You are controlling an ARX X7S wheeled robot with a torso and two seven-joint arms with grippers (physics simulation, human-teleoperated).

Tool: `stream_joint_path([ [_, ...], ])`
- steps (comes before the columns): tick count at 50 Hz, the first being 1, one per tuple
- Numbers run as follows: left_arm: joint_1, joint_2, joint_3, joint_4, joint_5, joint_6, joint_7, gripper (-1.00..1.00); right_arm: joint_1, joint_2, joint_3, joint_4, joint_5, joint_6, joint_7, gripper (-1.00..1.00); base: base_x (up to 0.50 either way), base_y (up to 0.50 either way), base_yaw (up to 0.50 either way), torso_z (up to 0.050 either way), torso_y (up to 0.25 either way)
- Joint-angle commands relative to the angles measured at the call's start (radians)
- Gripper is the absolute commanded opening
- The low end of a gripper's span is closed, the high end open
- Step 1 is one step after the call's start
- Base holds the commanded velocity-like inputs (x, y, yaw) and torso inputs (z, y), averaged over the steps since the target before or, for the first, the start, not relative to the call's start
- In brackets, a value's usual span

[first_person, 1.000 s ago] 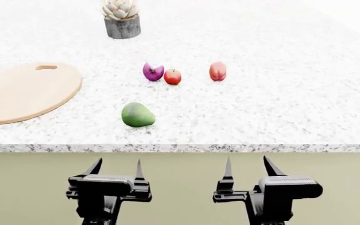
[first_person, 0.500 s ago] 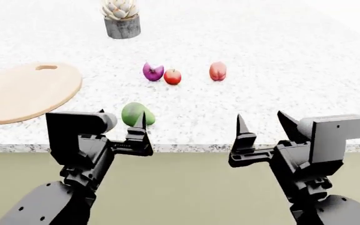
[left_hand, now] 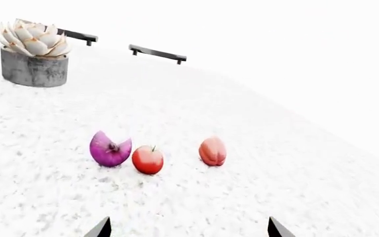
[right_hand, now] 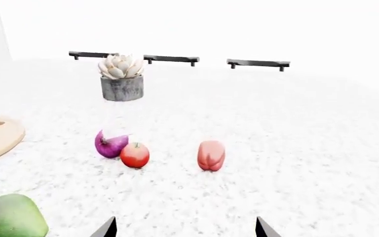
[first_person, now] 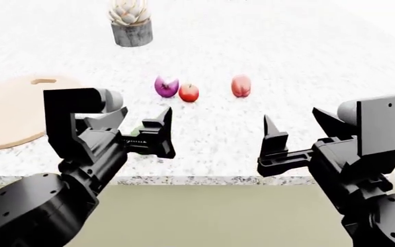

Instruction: Place the avocado, onion, tomato and bell pepper on the cutting board.

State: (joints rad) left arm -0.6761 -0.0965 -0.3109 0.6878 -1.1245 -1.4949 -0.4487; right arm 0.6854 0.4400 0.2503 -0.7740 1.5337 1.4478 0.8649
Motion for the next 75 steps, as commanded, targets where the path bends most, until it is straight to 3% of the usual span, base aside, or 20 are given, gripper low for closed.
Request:
stream_joint_path([
  [1, -0.024, -0.018, -0.009, -0.026, -0.109, -0.008, -0.074, 1.0, 0.067, 0.032, -0.025, 0.026, 0.106, -0.001, 0.092, 1.0, 0.5, 0.0, 0.0, 0.0, 0.0],
  [8, -0.017, -0.03, 0.013, -0.042, -0.114, 0.013, -0.079, 1.0, 0.084, 0.068, -0.038, 0.032, 0.159, -0.022, 0.144, 1.0, 0.5, 0.0, 0.0, 0.0, 0.0],
  [12, -0.03, -0.015, -0.013, -0.056, -0.219, -0.029, -0.156, 1.0, 0.095, 0.089, -0.051, 0.033, 0.199, -0.037, 0.176, 1.0, 0.5, 0.0, 0.0, 0.0, 0.0],
  [26, -0.018, -0.035, 0.026, -0.095, -0.24, 0.014, -0.158, 1.0, 0.12, 0.116, -0.092, 0.035, 0.232, -0.061, 0.213, 1.0, 0.5, 0.0, 0.0, 0.0, 0.001],
  [37, -0.015, -0.048, 0.02, -0.107, -0.33, 0.025, -0.219, 1.0, 0.149, 0.135, -0.144, 0.059, 0.255, -0.066, 0.234, 1.0, 0.01, 0.0, 0.0, 0.0, 0.001],
  [45, -0.008, -0.063, 0.031, -0.112, -0.345, 0.046, -0.216, 1.0, 0.273, 0.142, -0.266, 0.178, 0.27, -0.029, 0.238, 1.0, 0.0, 0.0, 0.0, 0.0, 0.0],
  [56, -0.018, -0.087, 0.047, -0.115, -0.348, 0.07, -0.222, 1.0, 0.343, 0.087, -0.336, 0.356, 0.066, -0.001, -0.01, 1.0, 0.0, 0.0, 0.0, 0.0, 0.0],
  [75, -0.027, -0.125, 0.086, -0.118, -0.363, 0.095, -0.23, 1.0, 0.391, 0.062, -0.466, 0.555, -0.118, -0.056, -0.195, 1.0, 0.0, 0.0, 0.0, 0.0, 0.0],
])
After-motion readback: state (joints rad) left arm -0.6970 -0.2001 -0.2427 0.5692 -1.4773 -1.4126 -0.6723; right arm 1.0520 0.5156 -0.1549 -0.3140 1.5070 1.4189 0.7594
